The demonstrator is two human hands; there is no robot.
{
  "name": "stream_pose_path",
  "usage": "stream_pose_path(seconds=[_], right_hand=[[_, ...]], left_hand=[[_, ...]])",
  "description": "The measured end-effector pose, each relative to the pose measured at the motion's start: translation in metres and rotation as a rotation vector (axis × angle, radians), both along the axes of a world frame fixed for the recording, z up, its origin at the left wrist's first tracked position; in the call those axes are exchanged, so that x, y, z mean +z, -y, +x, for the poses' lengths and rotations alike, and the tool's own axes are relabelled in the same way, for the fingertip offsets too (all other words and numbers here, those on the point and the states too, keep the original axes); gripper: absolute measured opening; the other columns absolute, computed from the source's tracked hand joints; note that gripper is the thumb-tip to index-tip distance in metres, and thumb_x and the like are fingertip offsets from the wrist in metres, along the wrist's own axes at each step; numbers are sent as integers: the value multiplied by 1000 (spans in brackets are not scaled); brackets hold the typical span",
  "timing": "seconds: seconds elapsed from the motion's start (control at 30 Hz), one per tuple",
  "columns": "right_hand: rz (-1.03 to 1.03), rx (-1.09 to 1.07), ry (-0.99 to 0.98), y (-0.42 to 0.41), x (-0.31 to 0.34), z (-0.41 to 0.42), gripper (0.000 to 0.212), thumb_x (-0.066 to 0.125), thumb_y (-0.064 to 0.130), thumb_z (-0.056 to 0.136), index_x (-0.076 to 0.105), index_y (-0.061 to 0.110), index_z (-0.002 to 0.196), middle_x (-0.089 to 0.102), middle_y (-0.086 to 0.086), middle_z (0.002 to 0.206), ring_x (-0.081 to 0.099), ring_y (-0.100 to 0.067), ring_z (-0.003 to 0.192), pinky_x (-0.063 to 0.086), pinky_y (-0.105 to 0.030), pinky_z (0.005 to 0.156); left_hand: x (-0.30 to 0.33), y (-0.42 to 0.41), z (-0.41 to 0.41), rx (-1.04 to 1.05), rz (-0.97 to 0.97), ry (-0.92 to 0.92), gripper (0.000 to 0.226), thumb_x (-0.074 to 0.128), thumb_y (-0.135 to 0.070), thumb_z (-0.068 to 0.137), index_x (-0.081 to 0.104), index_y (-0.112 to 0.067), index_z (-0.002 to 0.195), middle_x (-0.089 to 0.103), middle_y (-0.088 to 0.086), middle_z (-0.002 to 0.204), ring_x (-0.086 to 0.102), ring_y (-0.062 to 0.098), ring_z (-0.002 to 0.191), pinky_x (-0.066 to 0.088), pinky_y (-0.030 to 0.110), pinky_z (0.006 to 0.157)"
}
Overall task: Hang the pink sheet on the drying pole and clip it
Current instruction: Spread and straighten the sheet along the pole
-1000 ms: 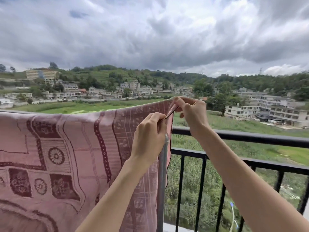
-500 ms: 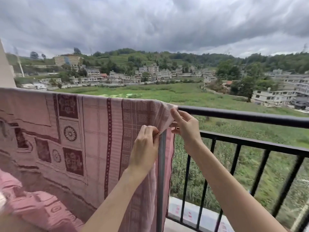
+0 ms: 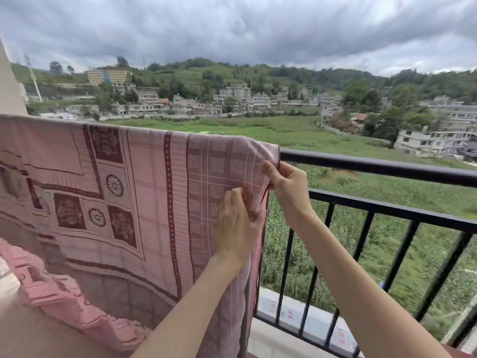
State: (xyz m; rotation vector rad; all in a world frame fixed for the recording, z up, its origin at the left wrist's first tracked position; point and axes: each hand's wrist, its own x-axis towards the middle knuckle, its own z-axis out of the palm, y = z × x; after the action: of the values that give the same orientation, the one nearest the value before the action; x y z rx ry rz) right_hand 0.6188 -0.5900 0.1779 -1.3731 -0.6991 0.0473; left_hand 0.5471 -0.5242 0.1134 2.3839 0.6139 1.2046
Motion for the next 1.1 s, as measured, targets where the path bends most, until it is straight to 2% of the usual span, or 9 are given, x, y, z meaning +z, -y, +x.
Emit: stream_pose_path(seconds=[0.13,0.23,0.4,0.6,0.77,0.9,0.93,1.0,1.1], right_hand=[[-26,27,-13,2,1,5,13,58,20,91,65,17,80,67,-17,84,56,-22,76,47,-35,70],[8,44,-7,0,14,10,10,57,22,91,65,18,86,68,-11,88,61,-20,80,52,-40,79],[101,-60,38,6,36,24,24,53,15,94,66,19,75,62,-2,72,51,-15,66,42,-26,62],[26,-23,-56,18,-12,30,19,54,25,93,60,13,78,59,-4,76,52,-13,65,46,-24,60],[-114,93,-38,14,-42,14,19,61,42,85,61,22,84,67,0,90,60,-12,85,49,-31,78],[-197,88,-8,11,-64,5,17,65,36,84,64,19,83,68,-6,82,63,-16,75,50,-20,69],[-216,78,20,10,-66,4,12,65,32,85,63,21,81,67,-1,79,63,-13,73,50,-17,64],[-265,50,84,7,-73,6,18,65,28,86,67,10,83,69,-9,80,64,-22,74,51,-31,68],[-323,35,109,3,-85,11,27,64,21,86,65,-6,79,64,-21,70,53,-24,54,41,-36,53]], left_hand=[[-5,0,-1,-123,-21,95,8,52,-7,90,55,-5,97,59,7,92,56,15,72,53,26,69],[1,1,-2,-200,-3,150,9,53,-3,89,58,-5,96,61,7,93,56,13,74,51,24,69],[18,7,2,-299,109,222,9,53,-6,90,58,-5,96,59,5,89,58,17,73,50,26,67],[-20,10,8,-304,23,110,11,47,-13,94,53,-7,101,58,7,98,60,24,82,51,43,71],[-44,0,5,-153,107,56,53,66,-26,81,35,-21,124,49,5,114,50,20,102,48,35,86],[-69,-7,2,37,-5,17,84,74,-36,72,22,-18,136,35,14,134,35,26,123,36,39,98],[-74,-10,3,39,-57,11,83,73,-32,74,22,-16,138,35,14,136,35,26,124,36,39,99],[-81,-15,4,-26,-167,2,61,67,-20,81,35,-11,132,49,10,125,49,25,114,47,36,89],[-87,-15,4,-99,-201,6,11,55,-15,90,52,-8,99,56,3,82,58,23,70,45,33,55]])
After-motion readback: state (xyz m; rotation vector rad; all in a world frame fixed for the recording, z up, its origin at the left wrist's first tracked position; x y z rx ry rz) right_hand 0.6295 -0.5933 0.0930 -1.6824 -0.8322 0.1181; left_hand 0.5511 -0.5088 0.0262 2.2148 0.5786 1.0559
